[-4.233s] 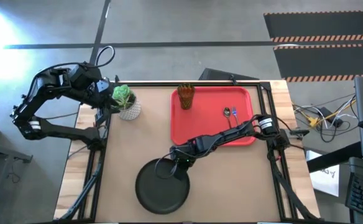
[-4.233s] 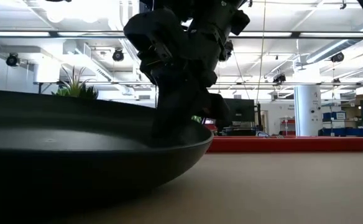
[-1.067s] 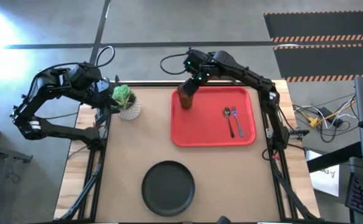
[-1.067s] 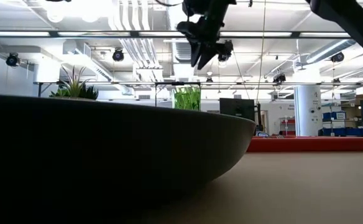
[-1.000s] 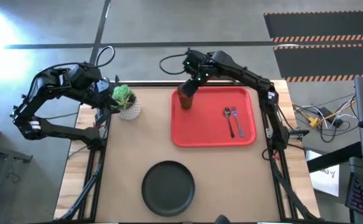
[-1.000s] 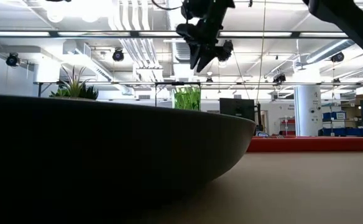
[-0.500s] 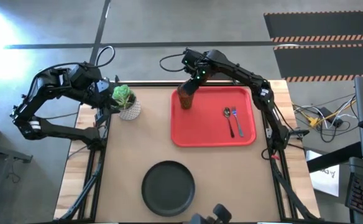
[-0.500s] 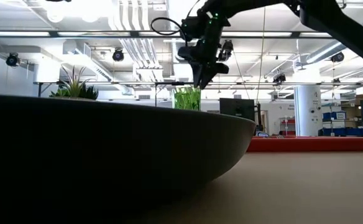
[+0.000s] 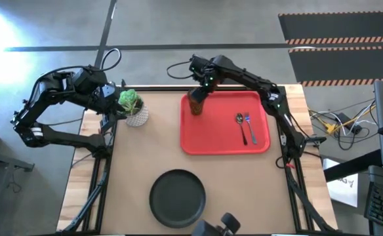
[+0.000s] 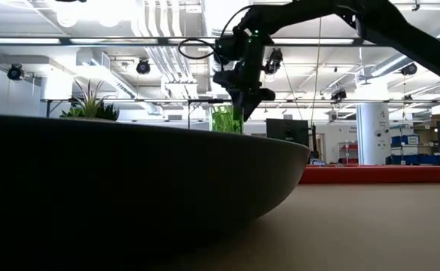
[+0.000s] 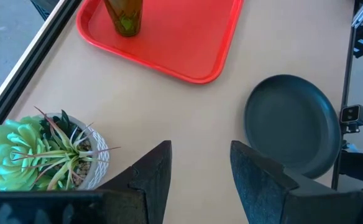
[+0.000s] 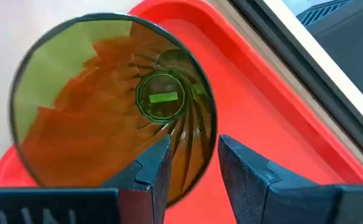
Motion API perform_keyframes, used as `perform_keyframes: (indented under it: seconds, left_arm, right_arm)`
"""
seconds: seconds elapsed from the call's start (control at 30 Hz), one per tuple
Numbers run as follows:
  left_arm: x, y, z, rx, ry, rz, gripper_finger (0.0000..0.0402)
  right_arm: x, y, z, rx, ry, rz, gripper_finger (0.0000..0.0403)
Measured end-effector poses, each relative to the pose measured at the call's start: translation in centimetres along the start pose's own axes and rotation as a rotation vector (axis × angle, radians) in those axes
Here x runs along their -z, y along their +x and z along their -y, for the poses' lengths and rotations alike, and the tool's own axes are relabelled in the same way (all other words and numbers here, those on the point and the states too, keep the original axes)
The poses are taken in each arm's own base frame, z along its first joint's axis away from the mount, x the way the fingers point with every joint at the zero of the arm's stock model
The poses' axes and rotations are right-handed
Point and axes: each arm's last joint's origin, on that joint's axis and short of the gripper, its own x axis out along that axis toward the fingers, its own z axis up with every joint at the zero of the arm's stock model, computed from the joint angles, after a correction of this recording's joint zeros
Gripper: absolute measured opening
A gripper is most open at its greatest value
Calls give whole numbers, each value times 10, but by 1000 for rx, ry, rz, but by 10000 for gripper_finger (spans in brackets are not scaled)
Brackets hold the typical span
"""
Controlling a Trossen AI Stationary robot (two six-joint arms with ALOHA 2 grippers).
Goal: Pick and place plate/cup/fork/spoon on tray
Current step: Adjust the green cup on the red tray
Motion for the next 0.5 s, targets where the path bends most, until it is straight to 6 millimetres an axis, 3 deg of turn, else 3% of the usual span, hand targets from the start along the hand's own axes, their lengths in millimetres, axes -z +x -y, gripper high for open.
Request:
perform_keyframes:
  seconds: [0.13, 0.3, 0.4, 0.5]
  left_arm:
    - [0, 0, 0, 0, 0, 0, 147]
    - [0, 0, 0, 0, 0, 0, 147]
    - [0, 0, 0, 0, 0, 0, 147]
    - [0, 0, 0, 0, 0, 0, 147]
  right_arm:
    - [-1, 11, 1, 6, -1, -22, 105]
    - [-3, 27, 1, 9, -6, -58, 54]
    - [-3, 30, 0, 9, -29, -63, 18]
    - [-3, 30, 0, 11, -36, -63, 11]
